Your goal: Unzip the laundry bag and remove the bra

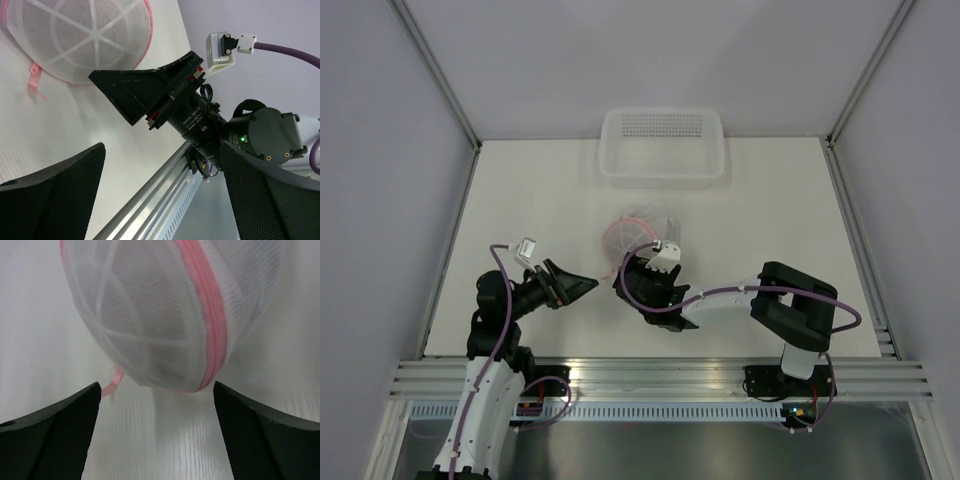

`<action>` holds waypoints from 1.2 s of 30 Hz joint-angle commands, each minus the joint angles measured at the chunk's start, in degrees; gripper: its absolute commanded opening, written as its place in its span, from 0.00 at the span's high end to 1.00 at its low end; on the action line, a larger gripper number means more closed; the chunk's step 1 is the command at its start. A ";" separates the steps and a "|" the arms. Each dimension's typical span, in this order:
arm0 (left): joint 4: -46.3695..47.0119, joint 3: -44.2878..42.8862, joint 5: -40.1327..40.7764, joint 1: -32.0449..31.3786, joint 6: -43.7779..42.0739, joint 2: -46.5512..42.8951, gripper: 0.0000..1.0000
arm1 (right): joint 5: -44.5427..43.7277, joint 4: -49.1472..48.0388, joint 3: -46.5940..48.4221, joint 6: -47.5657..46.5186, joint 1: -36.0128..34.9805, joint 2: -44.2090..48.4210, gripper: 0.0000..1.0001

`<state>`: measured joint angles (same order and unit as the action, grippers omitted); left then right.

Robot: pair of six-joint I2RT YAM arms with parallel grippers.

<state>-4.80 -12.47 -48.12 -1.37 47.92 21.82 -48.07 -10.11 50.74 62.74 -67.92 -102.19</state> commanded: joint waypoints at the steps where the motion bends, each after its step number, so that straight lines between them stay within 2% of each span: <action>1: -1.09 -1.51 -0.84 0.05 -0.02 -0.56 0.00 | -9.39 3.50 3.65 5.37 -0.02 -2.57 0.05; 2: -1.27 -1.51 -0.84 0.05 0.07 -0.82 0.00 | -10.62 3.34 3.92 5.64 -0.02 -3.01 0.07; 5: -1.44 -1.42 -1.01 -0.04 0.59 -1.52 0.00 | -15.11 2.47 4.80 6.17 0.07 -4.94 0.28; 6: -1.70 -1.42 -1.01 0.05 0.68 -1.87 0.00 | -15.82 2.03 4.89 6.08 0.33 -5.73 0.42; 7: -1.88 -1.42 -1.10 0.05 0.68 -2.05 0.00 | -16.95 1.24 4.81 6.17 0.42 -6.09 0.52; 8: -2.23 -1.50 -1.27 0.05 0.68 -2.57 0.01 | -17.23 0.71 4.63 5.90 0.94 -6.26 0.67; 9: -2.49 -1.59 -1.36 0.05 0.68 -2.75 0.00 | -17.75 0.44 3.93 5.90 1.12 -6.18 0.99; 12: -3.55 -1.86 -1.45 0.05 0.16 -3.71 0.01 | -18.11 -2.27 -0.44 4.42 1.39 -3.11 1.00; 15: -4.17 -1.68 -1.28 0.05 -0.63 -4.24 0.01 | -12.50 -16.90 -9.12 -3.75 1.39 4.35 1.00; 17: -4.34 -1.59 -1.19 0.05 -0.99 -4.16 0.01 | -3.84 -20.29 -13.02 -8.59 1.91 11.61 1.00; 23: -3.99 -0.37 -0.31 0.05 -2.83 -3.63 0.00 | 23.76 -9.51 -18.57 -6.75 9.11 32.97 1.00; 26: -1.71 1.13 -1.36 0.05 -2.48 -3.37 0.00 | 30.56 -1.42 -17.44 -7.10 13.42 41.25 0.99; 30: 7.92 3.67 -3.38 0.05 3.03 -3.37 0.00 | 41.62 7.89 -14.45 -7.46 19.30 46.81 1.00; 33: 15.67 6.40 -4.53 -0.04 10.15 -2.58 0.00 | 49.44 9.67 -14.53 -7.11 21.86 47.61 1.00; 34: 21.87 8.15 -4.96 0.05 12.35 -2.14 0.00 | 50.70 9.84 -14.70 -6.93 22.30 47.44 1.00; 36: 25.96 9.39 -4.88 -0.13 17.45 0.05 0.00 | 52.89 12.22 -15.93 -7.28 22.48 47.79 1.00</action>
<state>7.77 -4.97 -50.94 -1.37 55.83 19.84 -5.17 -2.55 34.57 55.94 -45.89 -54.85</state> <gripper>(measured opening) 0.993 0.011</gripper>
